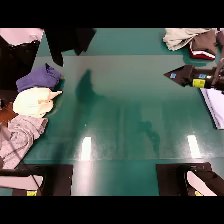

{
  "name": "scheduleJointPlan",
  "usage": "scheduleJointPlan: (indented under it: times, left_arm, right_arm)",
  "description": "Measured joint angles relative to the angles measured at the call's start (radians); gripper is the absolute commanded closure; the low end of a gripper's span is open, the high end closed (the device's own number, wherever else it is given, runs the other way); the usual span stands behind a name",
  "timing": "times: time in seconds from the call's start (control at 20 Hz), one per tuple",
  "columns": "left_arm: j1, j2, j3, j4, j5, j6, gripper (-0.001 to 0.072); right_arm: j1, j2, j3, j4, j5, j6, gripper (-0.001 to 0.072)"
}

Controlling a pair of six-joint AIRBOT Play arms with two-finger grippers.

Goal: Fold the shirts.

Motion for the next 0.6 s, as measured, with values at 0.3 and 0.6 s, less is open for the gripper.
scheduleJointPlan:
  times: [0.3,0.6]
  left_arm:
    - [-0.158,0.207,-0.009,-0.367,-0.188,0.227,0.0687]
    - [-0.22,0.24,-0.29,-0.579,-0.452,0.272,0.0686]
  right_arm:
    - [0.0,0.152,0.005,0.01,-0.193,-0.003,0.0691]
    - [0.0,0.148,0.153,0.0,-0.125,0.0,0.0691]
